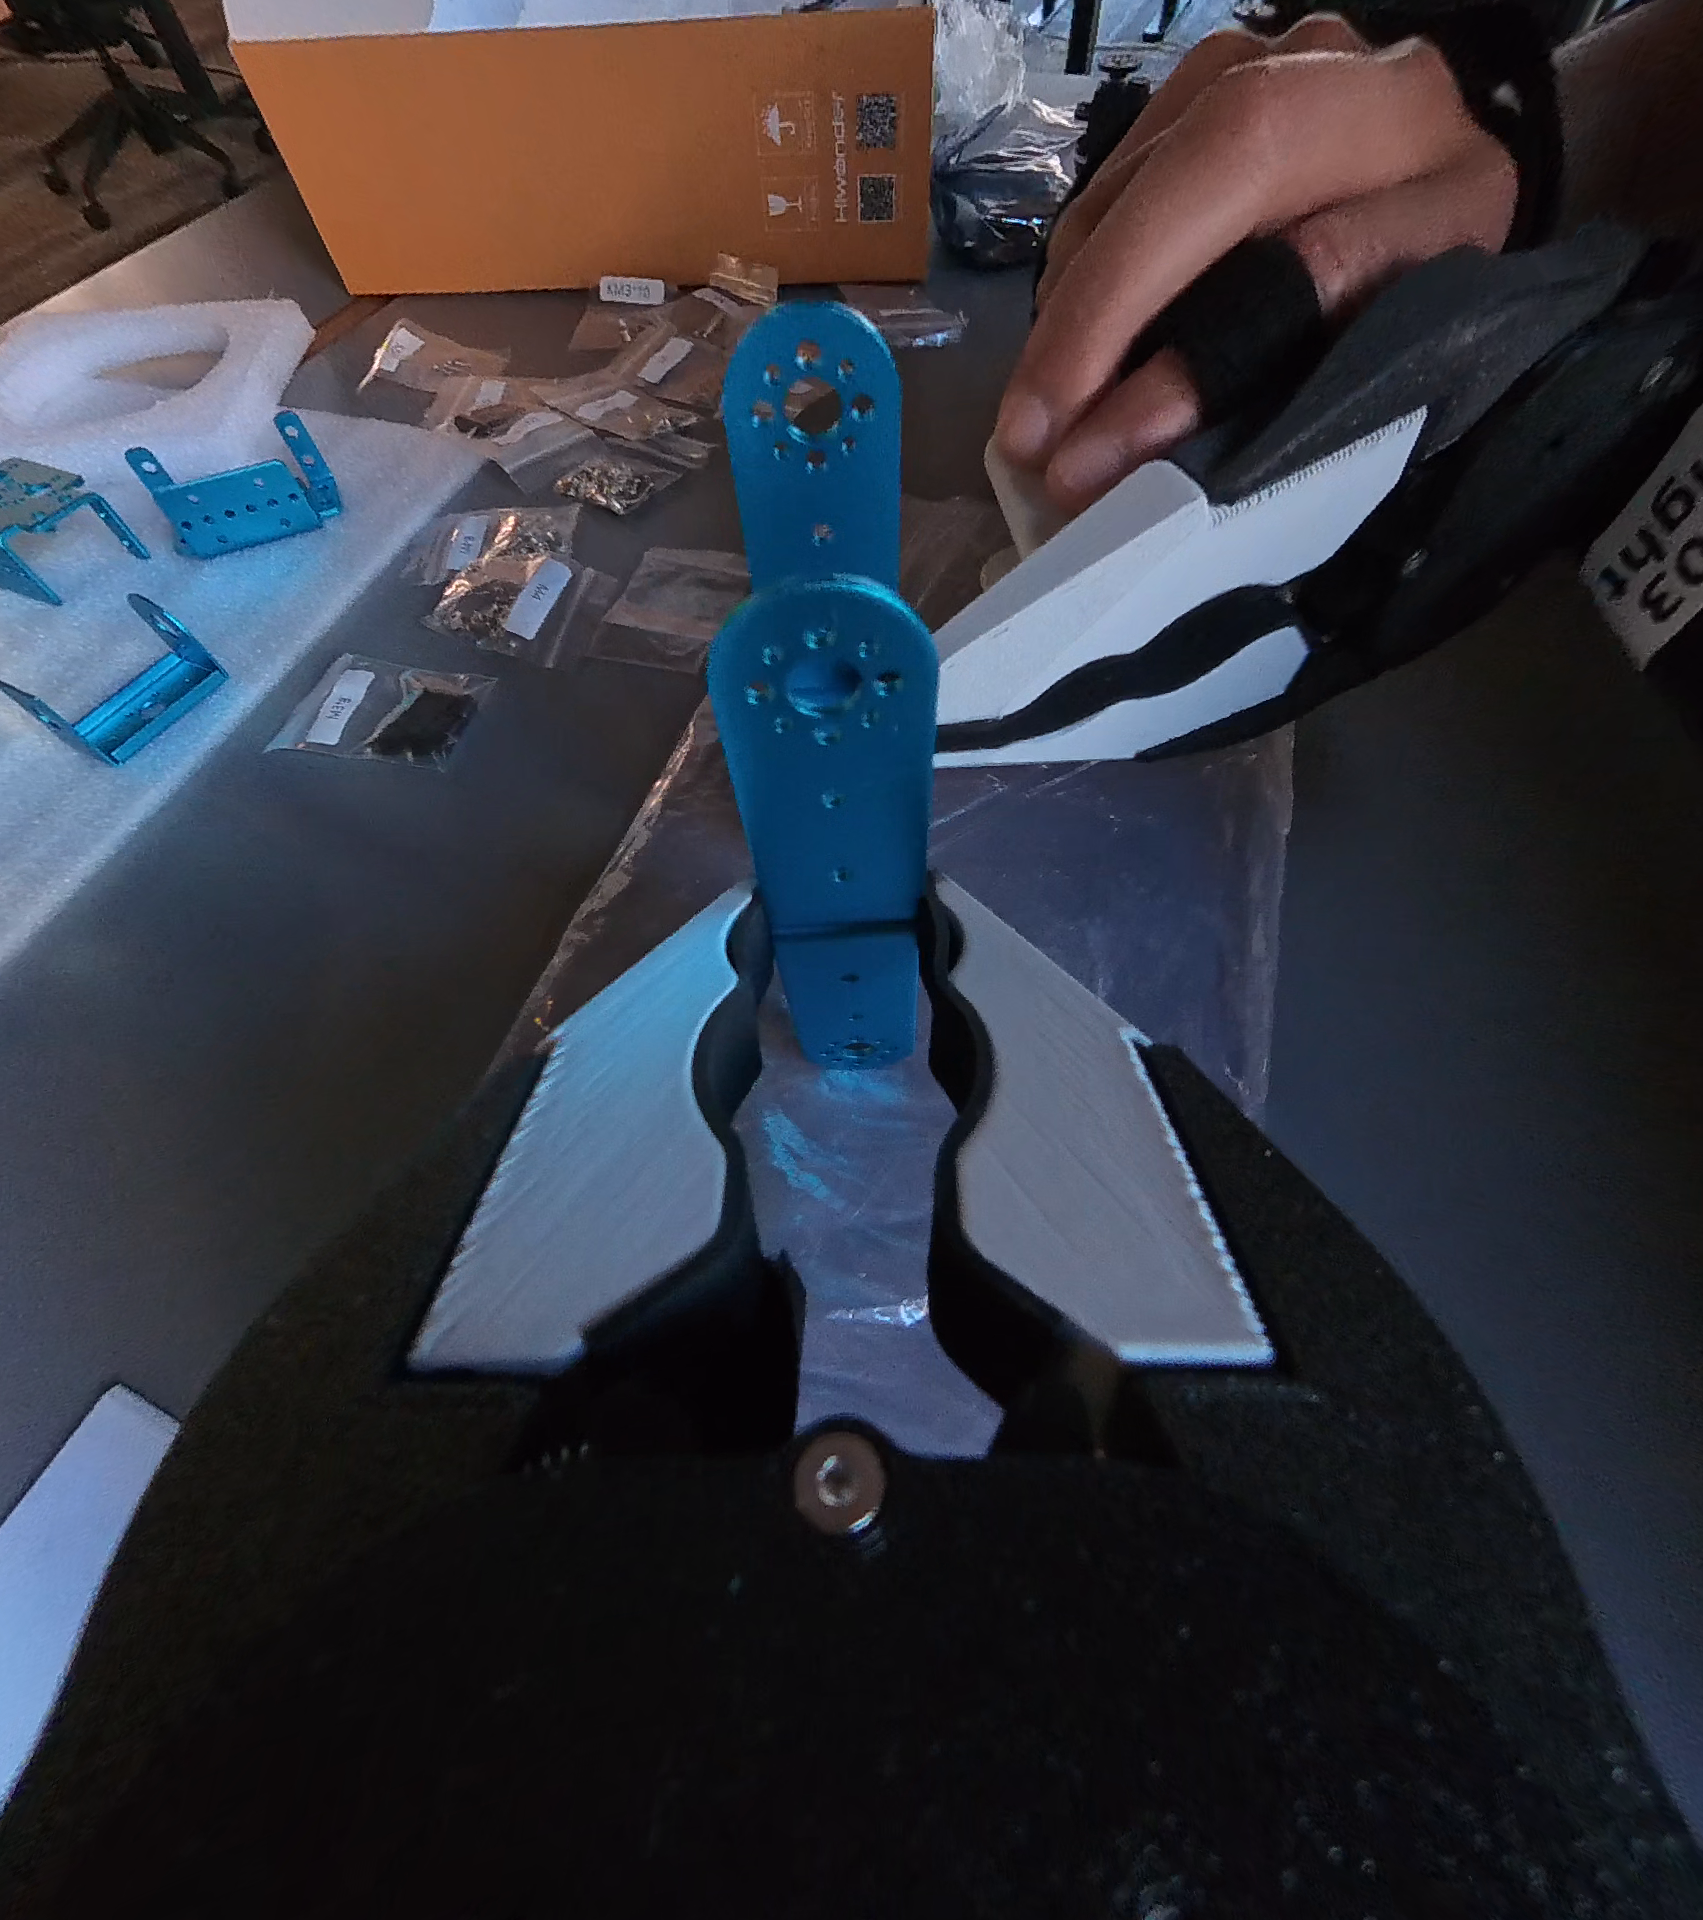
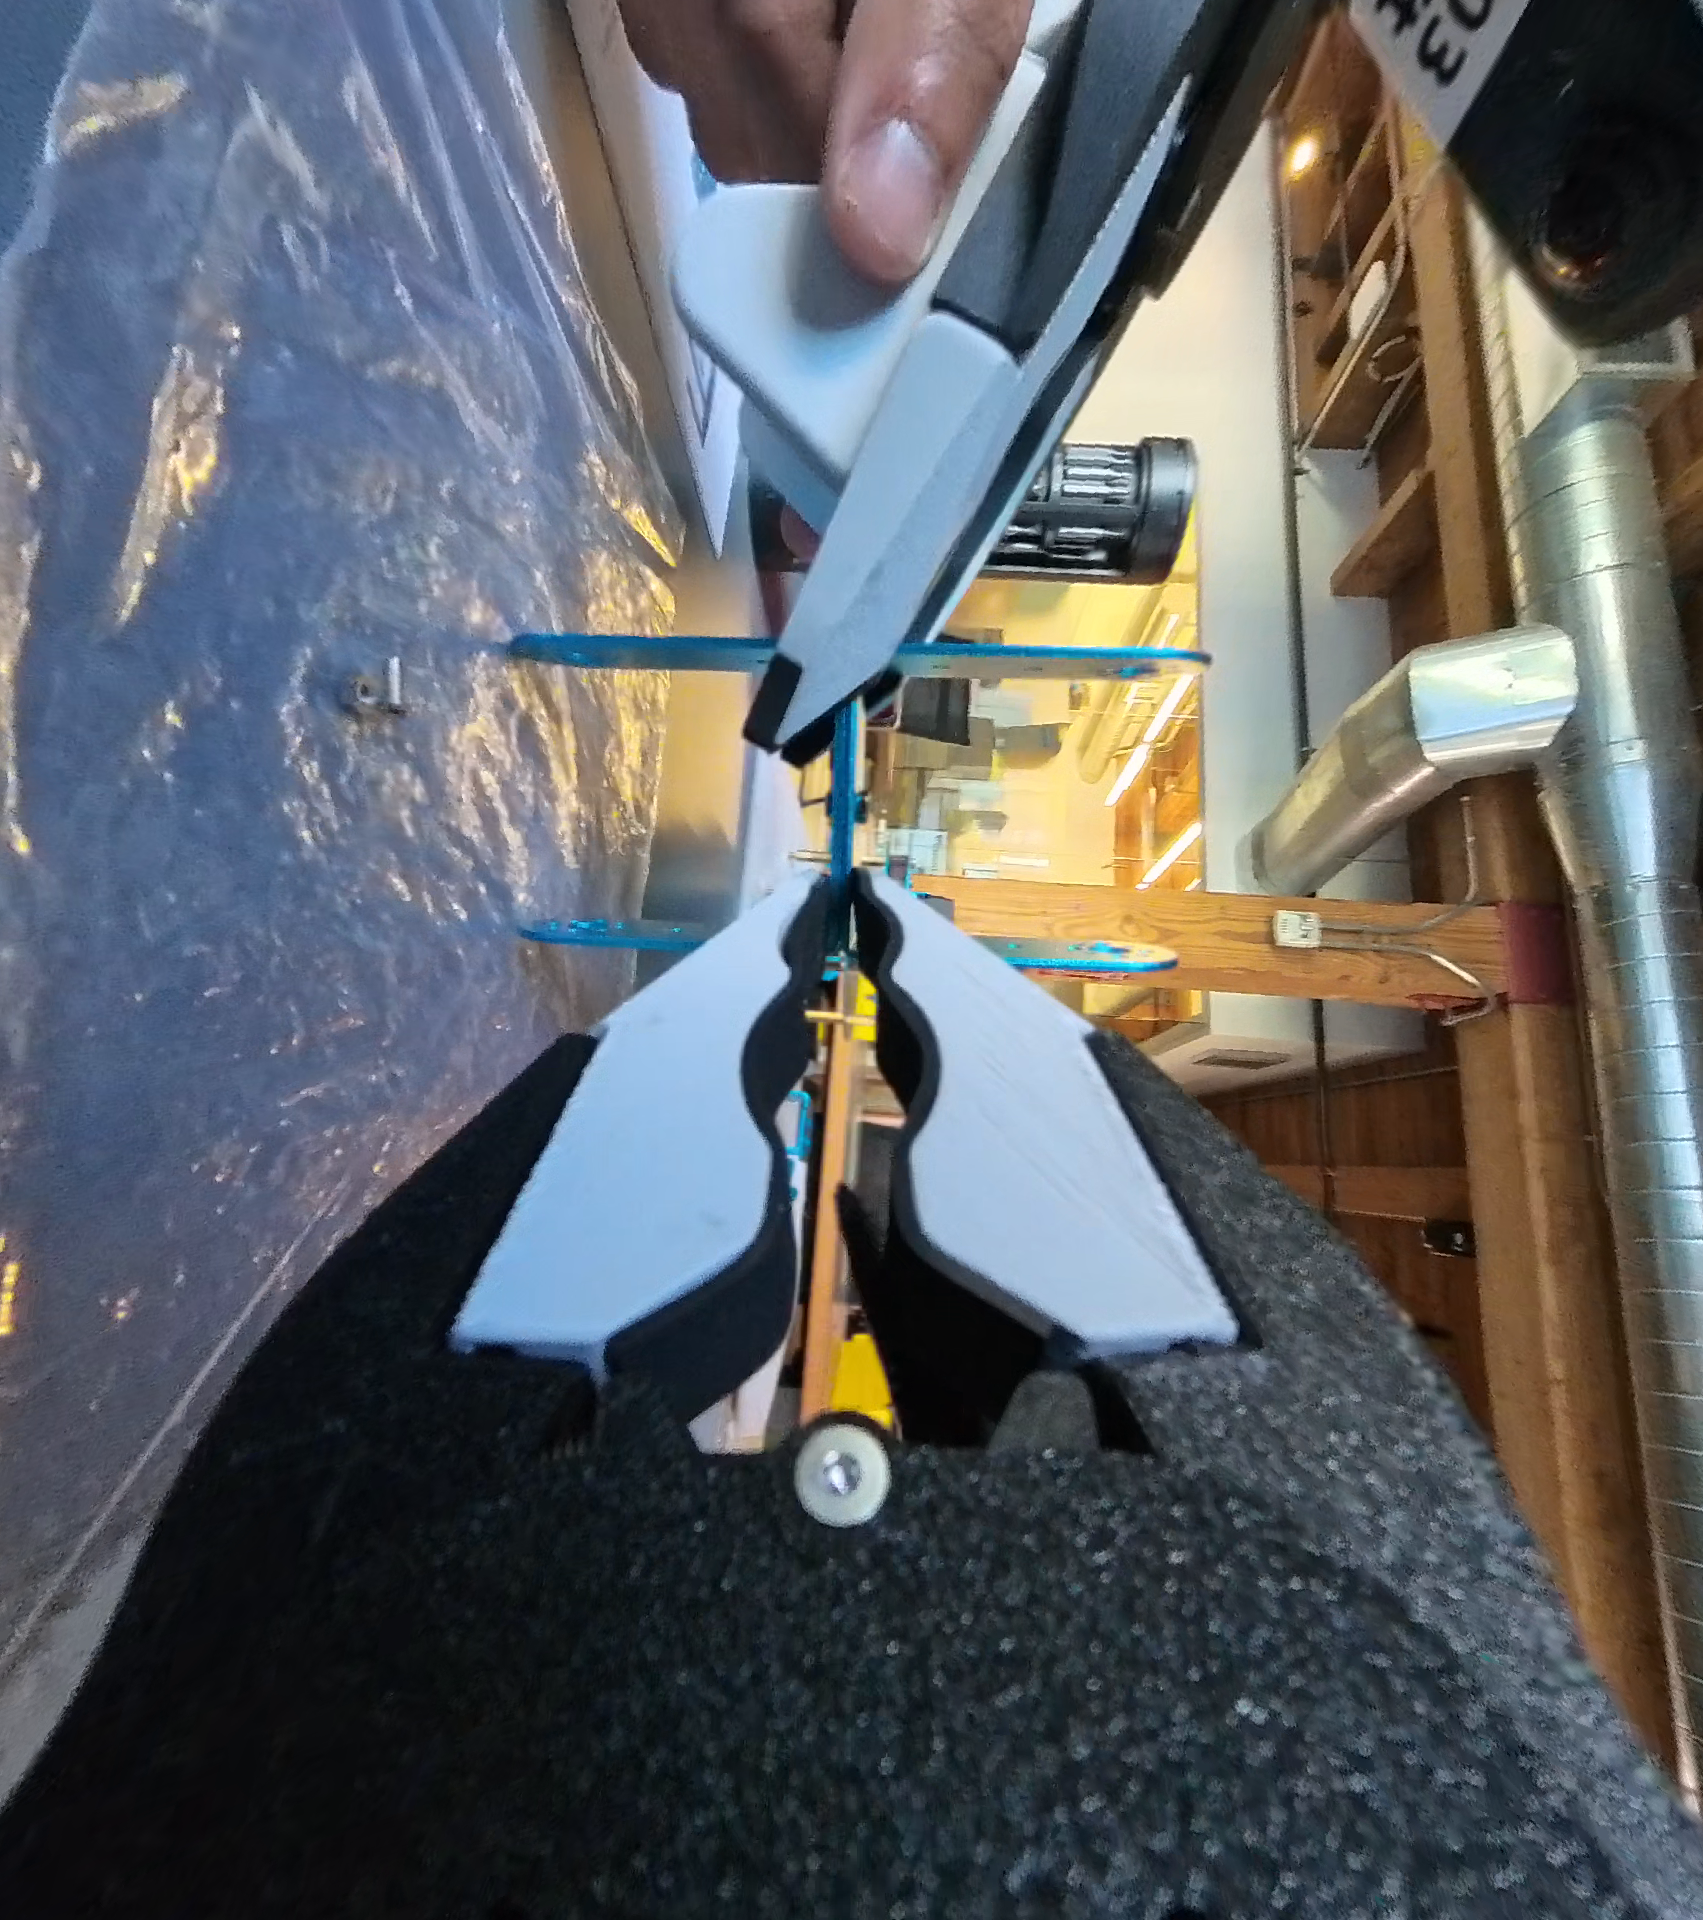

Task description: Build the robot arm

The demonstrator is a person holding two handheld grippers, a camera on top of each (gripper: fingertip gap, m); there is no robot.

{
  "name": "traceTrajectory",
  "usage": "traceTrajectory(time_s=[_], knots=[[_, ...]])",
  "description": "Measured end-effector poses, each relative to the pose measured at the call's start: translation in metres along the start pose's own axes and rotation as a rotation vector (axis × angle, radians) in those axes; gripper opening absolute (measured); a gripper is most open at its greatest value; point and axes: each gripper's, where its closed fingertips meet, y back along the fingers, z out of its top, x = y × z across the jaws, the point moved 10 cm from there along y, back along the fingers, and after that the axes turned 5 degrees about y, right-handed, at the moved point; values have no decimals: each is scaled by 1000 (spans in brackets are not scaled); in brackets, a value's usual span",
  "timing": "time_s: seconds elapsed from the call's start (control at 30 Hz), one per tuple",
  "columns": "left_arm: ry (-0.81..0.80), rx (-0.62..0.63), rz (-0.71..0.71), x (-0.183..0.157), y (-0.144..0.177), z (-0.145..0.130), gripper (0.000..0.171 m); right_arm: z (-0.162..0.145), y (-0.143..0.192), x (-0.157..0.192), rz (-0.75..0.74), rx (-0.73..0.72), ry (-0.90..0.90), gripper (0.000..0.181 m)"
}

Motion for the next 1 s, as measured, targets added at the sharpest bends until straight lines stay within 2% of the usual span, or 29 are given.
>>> traceTrajectory(time_s=[0.07, 0.2, 0.27, 0.3, 0.37, 0.43, 0.53, 0.67, 0.83, 0.93, 1.0], knots=[[-4, -3, -10, 0, 0, 0, 27, 0, 3, 2, -26, -17, 25, 4], [-28, 0, -13, -2, 1, -1, 27, 3, 21, -11, 97, -163, -150, 20], [-34, 6, -10, -2, 1, -1, 27, 0, 24, -23, 242, -245, -348, 20], [-36, 11, -5, -2, 1, -1, 27, -4, 20, -25, 375, -261, -471, 19], [-42, 14, 12, -3, 0, -1, 28, -15, 6, -26, 593, -237, -676, 28], [-52, 15, 20, -4, 0, -1, 28, -21, -3, -24, 758, -260, -808, 23], [-38, 7, 0, -6, 0, 0, 27, -22, -10, -17, 868, -284, -883, 15], [10, -21, -25, -5, 3, 5, 27, -15, -15, -7, 1011, -286, -877, 15], [224, -99, -79, 7, 11, 10, 26, -13, -26, -7, 1001, -278, -922, 11], [425, -178, -113, 23, 21, 12, 26, -20, -33, -6, 1033, -293, -984, 4], [575, -243, -109, 39, 30, 9, 26, -25, -35, -4, 1075, -319, -1011, 6]])
